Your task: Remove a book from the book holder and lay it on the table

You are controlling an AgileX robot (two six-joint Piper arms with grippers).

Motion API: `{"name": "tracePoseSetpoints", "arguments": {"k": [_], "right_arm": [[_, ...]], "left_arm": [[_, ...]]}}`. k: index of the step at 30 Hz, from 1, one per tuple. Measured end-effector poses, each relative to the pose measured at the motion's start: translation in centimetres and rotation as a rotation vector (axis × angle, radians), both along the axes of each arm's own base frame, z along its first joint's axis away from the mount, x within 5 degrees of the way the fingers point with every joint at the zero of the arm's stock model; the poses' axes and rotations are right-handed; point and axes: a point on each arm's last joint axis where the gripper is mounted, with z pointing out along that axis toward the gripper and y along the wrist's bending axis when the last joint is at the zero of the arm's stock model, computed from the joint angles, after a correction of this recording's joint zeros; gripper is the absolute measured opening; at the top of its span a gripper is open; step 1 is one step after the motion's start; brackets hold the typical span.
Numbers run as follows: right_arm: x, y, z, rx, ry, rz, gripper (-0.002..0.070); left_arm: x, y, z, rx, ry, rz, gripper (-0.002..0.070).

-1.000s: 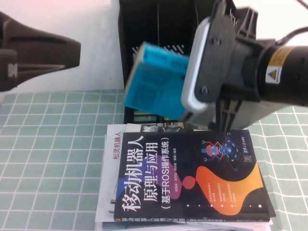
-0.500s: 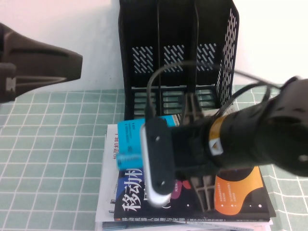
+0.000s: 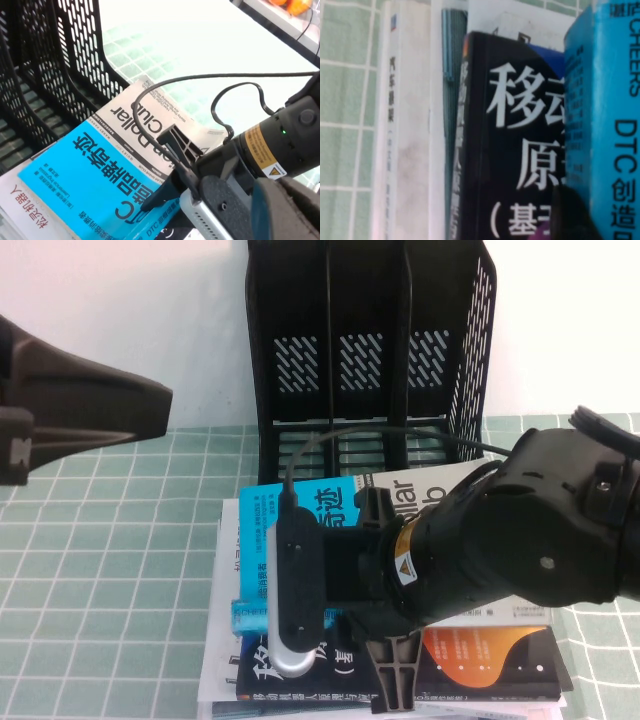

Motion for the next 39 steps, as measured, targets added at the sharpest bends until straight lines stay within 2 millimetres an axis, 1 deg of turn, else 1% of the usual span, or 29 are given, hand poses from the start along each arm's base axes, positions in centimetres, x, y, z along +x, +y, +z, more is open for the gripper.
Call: {"name": "tracePoseSetpoints", "arguments": {"k": [1, 5, 6, 8, 9, 11, 12, 14, 17, 18, 19, 21, 23, 27, 29, 31, 32, 35, 39], "right_arm": [[0.0, 0.0, -0.1, 0.002, 0.009, -0.006, 0.0232], [-0.7, 0.0, -0.2, 0.011, 0.126, -0.052, 0.0431], [-1.0, 0.0, 0.0, 0.01, 0.177, -0.064, 0.0463], [-1.6, 0.1, 0.7, 0.001, 0.259, -0.069, 0.0488], [-1.9, 0.1, 1.4, -0.008, 0.29, -0.061, 0.0487], [-2.1, 0.1, 3.3, -0.009, 0.305, -0.042, 0.046], [-2.2, 0.0, 4.6, 0.005, 0.29, -0.032, 0.0428], [-2.1, -0.5, 7.2, 0.027, 0.214, -0.021, 0.0328], [-1.5, -2.1, 11.3, 0.04, 0.021, -0.068, 0.0142], [-1.2, -2.9, 12.5, 0.029, -0.054, -0.113, 0.0093], [-0.9, -3.7, 13.4, 0.017, -0.118, -0.156, 0.0066], [-0.4, -5.8, 15.0, -0.032, -0.253, -0.27, 0.0029], [-0.2, -7.9, 16.3, -0.069, -0.328, -0.371, 0.0015], [-1.1, -12.3, 18.3, -0.053, -0.332, -0.509, 0.0006], [-2.1, -14.3, 18.5, -0.029, -0.318, -0.547, 0.0004], [-3.4, -15.9, 18.0, -0.02, -0.298, -0.557, 0.0004], [-3.9, -16.3, 17.7, -0.013, -0.287, -0.555, 0.0004], [-5.8, -17.8, 15.6, 0.02, -0.241, -0.559, 0.0003], [-8.4, -19.6, 11.2, 0.098, -0.187, -0.576, 0.0003]], "left_arm": [[0.0, 0.0, 0.0, 0.001, 0.002, -0.001, -0.0003], [0.0, 0.0, 0.0, 0.007, -0.003, -0.005, -0.0003], [0.0, 0.0, -0.1, 0.016, -0.009, -0.006, -0.0003], [0.2, 0.2, -0.2, 0.043, -0.029, 0.009, -0.0003], [0.4, 0.4, -0.2, 0.056, -0.042, 0.026, -0.0003], [0.8, 0.7, -0.1, 0.078, -0.077, 0.069, -0.0003], [1.1, 0.9, -0.1, 0.084, -0.097, 0.1, -0.0003], [1.6, 1.2, 0.1, 0.094, -0.135, 0.162, -0.0003], [2.3, 2.0, 0.2, 0.126, -0.18, 0.259, -0.0003], [2.4, 2.2, 0.2, 0.141, -0.186, 0.289, -0.0003], [2.4, 2.5, 0.3, 0.155, -0.194, 0.316, -0.0003], [2.2, 2.9, 0.0, 0.17, -0.209, 0.356, -0.0003], [1.5, 3.2, -0.5, 0.17, -0.233, 0.384, -0.0003], [-1.1, 3.9, -2.5, 0.143, -0.315, 0.432, -0.0003], [-2.5, 4.2, -4.2, 0.145, -0.341, 0.44, -0.0003], [-4.0, 4.6, -5.8, 0.134, -0.378, 0.453, -0.0003], [-4.6, 4.7, -6.6, 0.127, -0.387, 0.456, -0.0003], [-6.5, 4.9, -9.1, 0.097, -0.426, 0.46, -0.0003], [-8.4, 4.8, -12.7, 0.007, -0.422, 0.459, -0.0003]]}}
